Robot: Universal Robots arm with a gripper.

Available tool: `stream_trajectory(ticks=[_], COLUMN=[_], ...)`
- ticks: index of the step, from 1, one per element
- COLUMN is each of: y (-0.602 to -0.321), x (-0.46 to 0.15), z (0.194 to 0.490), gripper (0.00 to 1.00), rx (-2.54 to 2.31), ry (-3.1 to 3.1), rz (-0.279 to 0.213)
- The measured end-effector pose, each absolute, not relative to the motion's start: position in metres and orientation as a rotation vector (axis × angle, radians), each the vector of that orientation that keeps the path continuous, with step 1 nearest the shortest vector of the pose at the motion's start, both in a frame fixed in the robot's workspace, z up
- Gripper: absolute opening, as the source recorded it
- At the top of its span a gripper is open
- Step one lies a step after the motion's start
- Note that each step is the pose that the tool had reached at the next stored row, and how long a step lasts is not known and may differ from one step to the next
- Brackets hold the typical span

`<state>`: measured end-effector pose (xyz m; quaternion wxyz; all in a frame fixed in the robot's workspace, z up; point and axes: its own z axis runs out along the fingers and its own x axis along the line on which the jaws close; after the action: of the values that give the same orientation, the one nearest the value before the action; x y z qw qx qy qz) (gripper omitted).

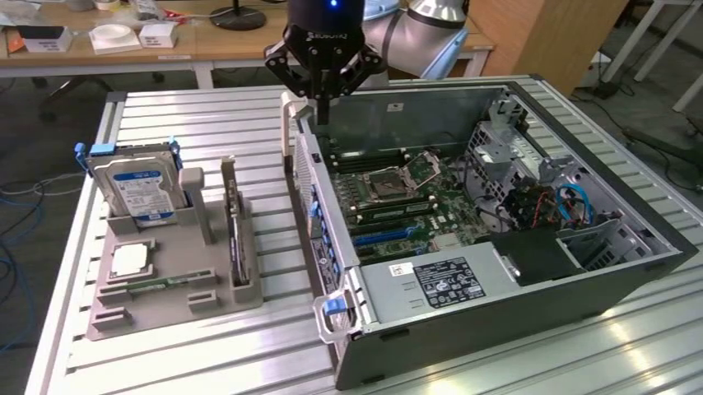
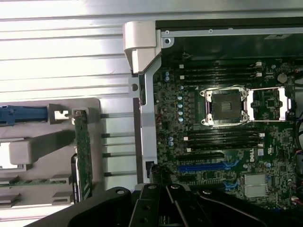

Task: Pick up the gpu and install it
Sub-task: 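Reach for the gpu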

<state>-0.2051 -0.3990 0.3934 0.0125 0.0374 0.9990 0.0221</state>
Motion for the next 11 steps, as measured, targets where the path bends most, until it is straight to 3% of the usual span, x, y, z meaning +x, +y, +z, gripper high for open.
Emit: stream_trajectory(ticks=[11], y=[-0.399], x=[-0.2141], z=[0.3934], gripper=[0.1], rx=[0.117], ry=[3.114], rz=[0.069])
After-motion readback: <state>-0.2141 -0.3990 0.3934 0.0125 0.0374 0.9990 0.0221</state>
